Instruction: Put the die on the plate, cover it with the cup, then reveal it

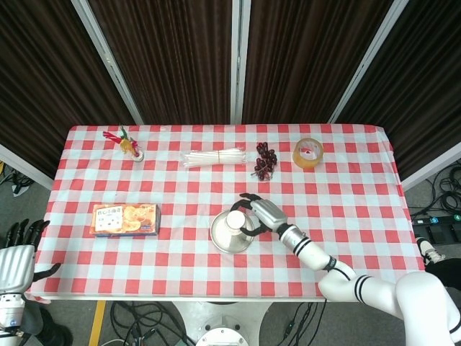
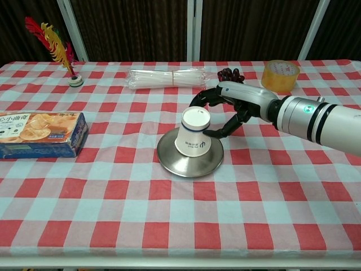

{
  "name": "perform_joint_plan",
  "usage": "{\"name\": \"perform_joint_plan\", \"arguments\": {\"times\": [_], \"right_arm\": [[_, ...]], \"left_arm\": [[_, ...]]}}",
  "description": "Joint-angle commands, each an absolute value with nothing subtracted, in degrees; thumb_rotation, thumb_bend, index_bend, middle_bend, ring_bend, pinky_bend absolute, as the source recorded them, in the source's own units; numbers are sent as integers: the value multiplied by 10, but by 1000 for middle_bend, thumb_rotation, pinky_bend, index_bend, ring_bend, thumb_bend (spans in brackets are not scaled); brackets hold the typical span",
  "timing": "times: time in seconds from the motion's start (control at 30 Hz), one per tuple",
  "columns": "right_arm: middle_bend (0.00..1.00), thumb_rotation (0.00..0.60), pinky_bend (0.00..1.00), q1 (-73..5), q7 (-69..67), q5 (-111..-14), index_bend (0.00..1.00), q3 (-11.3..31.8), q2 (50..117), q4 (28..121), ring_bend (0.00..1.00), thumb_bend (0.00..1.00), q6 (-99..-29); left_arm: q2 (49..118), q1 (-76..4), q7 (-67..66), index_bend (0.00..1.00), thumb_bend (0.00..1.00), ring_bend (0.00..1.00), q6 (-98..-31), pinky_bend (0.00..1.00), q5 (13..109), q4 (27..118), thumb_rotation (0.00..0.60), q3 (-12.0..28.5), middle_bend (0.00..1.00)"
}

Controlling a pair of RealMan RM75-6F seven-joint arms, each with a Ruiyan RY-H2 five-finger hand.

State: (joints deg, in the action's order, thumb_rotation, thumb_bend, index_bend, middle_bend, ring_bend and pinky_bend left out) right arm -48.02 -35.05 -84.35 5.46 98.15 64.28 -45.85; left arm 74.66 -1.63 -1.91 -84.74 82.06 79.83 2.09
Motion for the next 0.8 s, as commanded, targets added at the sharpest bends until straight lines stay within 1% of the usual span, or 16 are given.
{"name": "perform_joint_plan", "arguments": {"times": [0.03, 0.13, 0.23, 0.33, 0.6, 0.8], "right_arm": [[272, 600, 78, -475, -371, -876, 504, 32, 968, 677, 61, 327, -473], [272, 600, 78, -473, -376, -880, 502, 31, 968, 673, 61, 327, -481], [272, 600, 78, -477, -366, -854, 502, 49, 982, 642, 61, 327, -470], [272, 600, 78, -481, -362, -847, 502, 53, 989, 632, 61, 327, -463], [272, 600, 78, -485, -389, -893, 498, 22, 964, 681, 61, 327, -472], [272, 600, 78, -484, -340, -842, 497, 54, 990, 627, 61, 327, -463]], "left_arm": [[747, -17, -20, 143, 0, 21, -847, 18, 820, 798, 600, 21, 129], [747, -18, -21, 143, 0, 22, -846, 18, 822, 799, 600, 22, 129], [746, -17, -22, 143, 0, 21, -847, 18, 821, 800, 600, 22, 129], [746, -16, -22, 142, 0, 21, -846, 18, 819, 800, 600, 21, 129], [746, -17, -25, 142, 0, 22, -843, 18, 818, 802, 600, 22, 129], [746, -17, -24, 142, 0, 22, -843, 18, 817, 802, 600, 22, 129]]}}
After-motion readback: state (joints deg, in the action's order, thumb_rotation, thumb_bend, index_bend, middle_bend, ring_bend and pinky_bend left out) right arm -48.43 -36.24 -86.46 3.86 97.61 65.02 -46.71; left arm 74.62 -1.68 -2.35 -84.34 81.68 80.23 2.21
